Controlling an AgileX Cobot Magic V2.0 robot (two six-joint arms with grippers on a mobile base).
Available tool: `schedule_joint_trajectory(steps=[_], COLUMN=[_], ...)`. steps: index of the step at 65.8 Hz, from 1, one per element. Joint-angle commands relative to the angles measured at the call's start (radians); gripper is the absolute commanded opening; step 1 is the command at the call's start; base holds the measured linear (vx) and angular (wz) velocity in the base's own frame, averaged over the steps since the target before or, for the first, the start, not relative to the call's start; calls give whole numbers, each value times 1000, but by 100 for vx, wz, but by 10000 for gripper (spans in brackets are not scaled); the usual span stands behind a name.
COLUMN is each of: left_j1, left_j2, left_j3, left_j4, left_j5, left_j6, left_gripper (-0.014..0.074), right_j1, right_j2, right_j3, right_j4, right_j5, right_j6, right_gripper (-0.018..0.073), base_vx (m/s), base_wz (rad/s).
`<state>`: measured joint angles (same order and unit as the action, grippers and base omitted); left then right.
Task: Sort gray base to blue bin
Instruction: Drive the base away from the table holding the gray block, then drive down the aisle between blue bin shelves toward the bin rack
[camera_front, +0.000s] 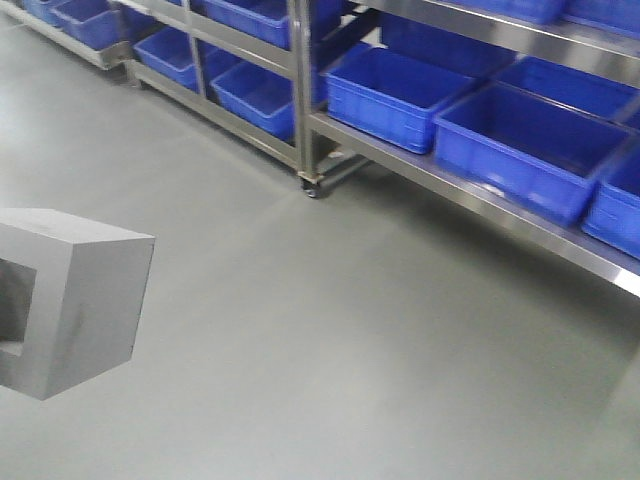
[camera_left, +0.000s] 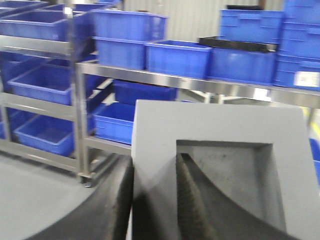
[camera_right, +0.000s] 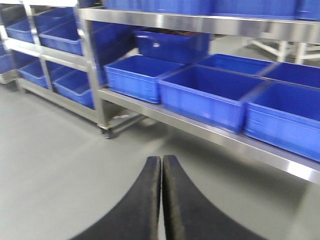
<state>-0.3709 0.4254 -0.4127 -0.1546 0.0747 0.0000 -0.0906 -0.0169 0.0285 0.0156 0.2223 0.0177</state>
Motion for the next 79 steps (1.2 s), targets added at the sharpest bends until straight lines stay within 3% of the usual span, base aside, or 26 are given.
schedule_joint_trajectory(steps=[1,79], left_j1=[-4,-4], left_j2=[1,1], left_j3=[-27,-27], left_j4=[-12,-12], left_j5=[-109,-109], left_j6=[-6,-6], left_gripper=[-6,-6], right_j1=[0,0], right_j2=[-2,-2], right_j3=[1,1], right_j4=[-4,-4], right_j5=[-75,-75], right_j6=[-6,-6], right_gripper=[-5,-5], base_vx=[30,34], base_wz=[47,31])
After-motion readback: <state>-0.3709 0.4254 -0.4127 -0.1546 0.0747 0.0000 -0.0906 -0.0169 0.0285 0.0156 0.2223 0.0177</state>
